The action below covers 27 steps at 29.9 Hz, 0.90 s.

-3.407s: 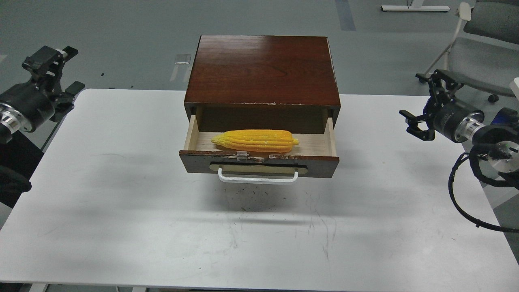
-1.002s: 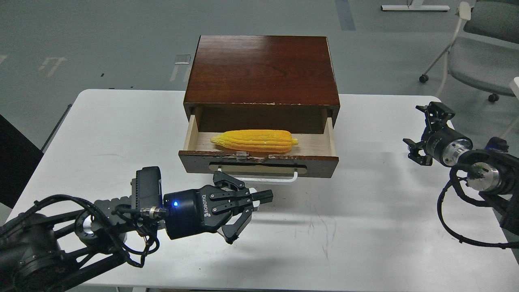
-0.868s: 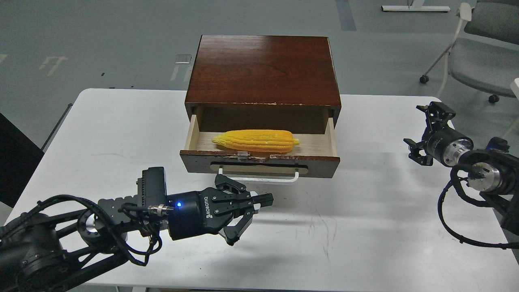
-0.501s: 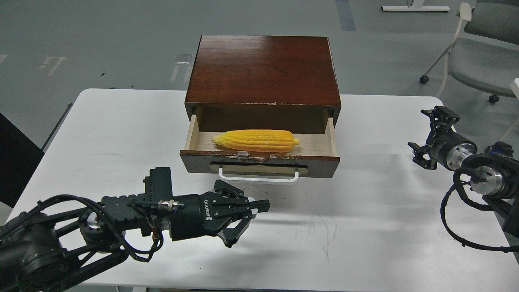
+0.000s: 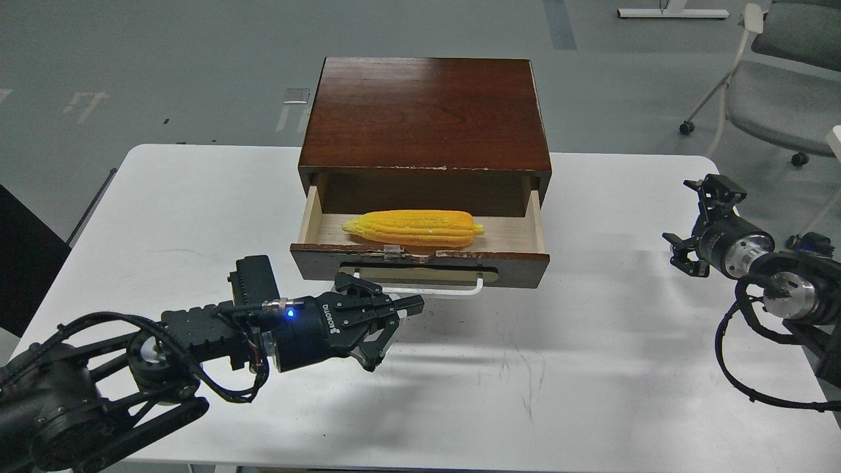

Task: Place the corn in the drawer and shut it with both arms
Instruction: 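Align the left gripper against the drawer front below the handle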

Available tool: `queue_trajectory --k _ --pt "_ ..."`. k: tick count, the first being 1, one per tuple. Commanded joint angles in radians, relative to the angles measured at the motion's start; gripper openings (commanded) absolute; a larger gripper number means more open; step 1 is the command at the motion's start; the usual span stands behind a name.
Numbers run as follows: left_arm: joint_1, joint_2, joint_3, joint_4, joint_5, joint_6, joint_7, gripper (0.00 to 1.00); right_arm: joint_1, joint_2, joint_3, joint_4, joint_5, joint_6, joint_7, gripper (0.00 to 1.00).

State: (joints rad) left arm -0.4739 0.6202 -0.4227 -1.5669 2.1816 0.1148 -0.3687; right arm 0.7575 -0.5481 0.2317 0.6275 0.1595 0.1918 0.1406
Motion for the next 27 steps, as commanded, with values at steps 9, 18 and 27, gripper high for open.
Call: queue_trajectory --k 9,18,27 --pt "0.001 -0.002 -0.007 0.018 0.0 0.0 0.014 0.0 -0.001 -0.003 0.008 -0.002 0.0 -0.002 0.001 1.0" --pt "0.003 -0.002 0.007 0.011 0.0 0.0 0.01 0.0 -0.01 -0.001 0.009 -0.002 0.0 -0.002 0.001 1.0" --pt "0.014 0.007 0.004 0.014 0.0 0.0 0.007 0.0 -0.013 -0.001 0.009 -0.003 0.0 -0.002 0.001 1.0"
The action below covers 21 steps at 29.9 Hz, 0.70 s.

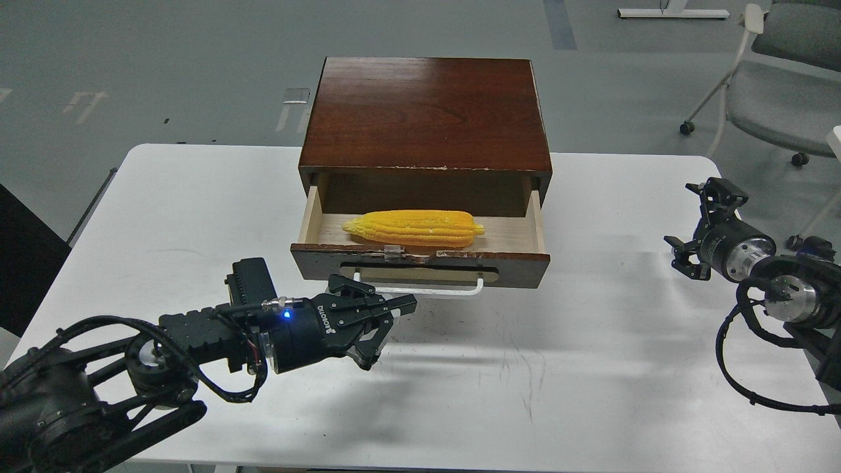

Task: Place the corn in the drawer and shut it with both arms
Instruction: 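Align the left gripper against the drawer front below the handle, then push the drawer front with the left gripper toward the cabinet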

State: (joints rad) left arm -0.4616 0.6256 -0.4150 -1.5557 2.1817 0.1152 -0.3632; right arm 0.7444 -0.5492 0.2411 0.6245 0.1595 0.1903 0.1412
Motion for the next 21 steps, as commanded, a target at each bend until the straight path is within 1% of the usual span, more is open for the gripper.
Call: queue_trajectory --k 1,5,14,21 --pt "0.001 0.002 -0.005 0.006 0.0 -0.002 0.0 0.0 0.0 0.0 0.0 0.0 0.0 0.0 0.0 1.0" --pt "0.001 0.003 -0.004 0.009 0.0 -0.02 0.001 0.0 0.0 0.0 0.0 0.0 0.0 0.0 0.0 1.0" --pt "0.0 -0.001 -0.022 0.029 0.0 -0.022 0.006 0.0 -0.008 0.0 0.001 0.0 0.0 0.001 0.0 1.0" --pt "-0.002 -0.027 -0.044 0.054 0.0 -0.022 0.009 0.0 -0.014 0.0 0.001 0.001 0.0 0.001 0.0 1.0"
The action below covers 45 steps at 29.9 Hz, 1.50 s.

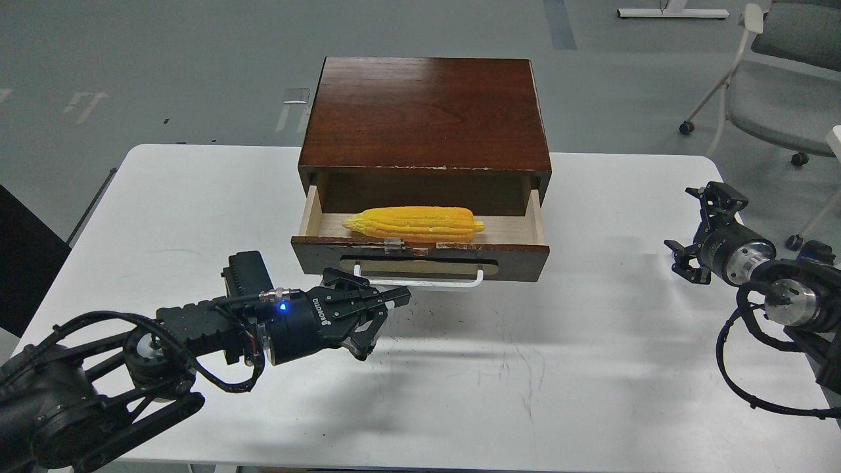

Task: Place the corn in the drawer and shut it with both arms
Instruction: 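Push the drawer front with the left gripper toward the cabinet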

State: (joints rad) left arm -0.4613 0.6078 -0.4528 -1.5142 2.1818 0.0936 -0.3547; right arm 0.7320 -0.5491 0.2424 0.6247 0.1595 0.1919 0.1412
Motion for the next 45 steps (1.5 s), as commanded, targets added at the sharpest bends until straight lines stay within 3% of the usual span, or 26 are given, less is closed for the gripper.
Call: queue_trajectory --k 1,18,45 --pt "-0.003 -0.016 -0.015 0.023 0.0 0.0 0.0 0.0 -0.002 0.001 0.0 0.001 0.0 0.0 0.0 1.0" --pt "-0.097 -0.126 -0.021 0.149 0.0 0.0 -0.001 0.0 -0.019 -0.002 -0.002 0.001 0.0 0.003 0.009 1.0" --pt "-0.209 -0.203 -0.006 0.31 0.0 0.0 -0.012 0.0 -0.04 -0.011 -0.002 0.003 0.0 0.011 0.009 1.0"
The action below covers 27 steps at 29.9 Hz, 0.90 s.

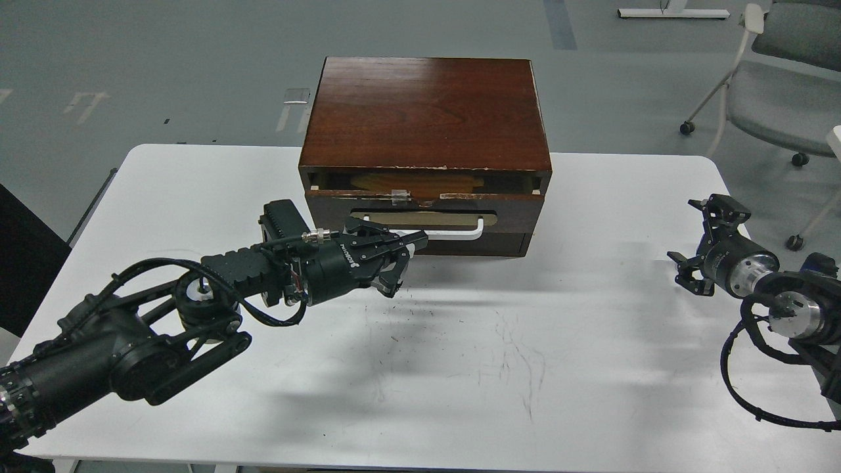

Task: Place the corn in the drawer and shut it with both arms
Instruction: 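Push the drawer front with the left gripper toward the cabinet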

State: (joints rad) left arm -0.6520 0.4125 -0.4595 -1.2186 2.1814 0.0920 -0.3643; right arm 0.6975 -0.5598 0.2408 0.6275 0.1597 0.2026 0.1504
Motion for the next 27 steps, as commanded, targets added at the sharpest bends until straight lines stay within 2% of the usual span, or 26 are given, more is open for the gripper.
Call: queue_trajectory --k 1,23,27 --pt "-0.02 -0.007 0.001 0.014 0.0 0.002 -0.002 0.0 -0.006 0.0 0.0 0.0 0.0 0.0 0.0 1.0" --pt "-0.06 -0.066 0.004 0.113 0.0 0.008 -0.002 0.0 -0.012 0.0 0.0 0.0 0.0 0.001 0.0 1.0" --pt "-0.063 -0.067 0.007 0.103 0.0 0.017 -0.031 0.0 -0.012 -0.002 0.0 0.001 0.0 0.003 0.0 1.0"
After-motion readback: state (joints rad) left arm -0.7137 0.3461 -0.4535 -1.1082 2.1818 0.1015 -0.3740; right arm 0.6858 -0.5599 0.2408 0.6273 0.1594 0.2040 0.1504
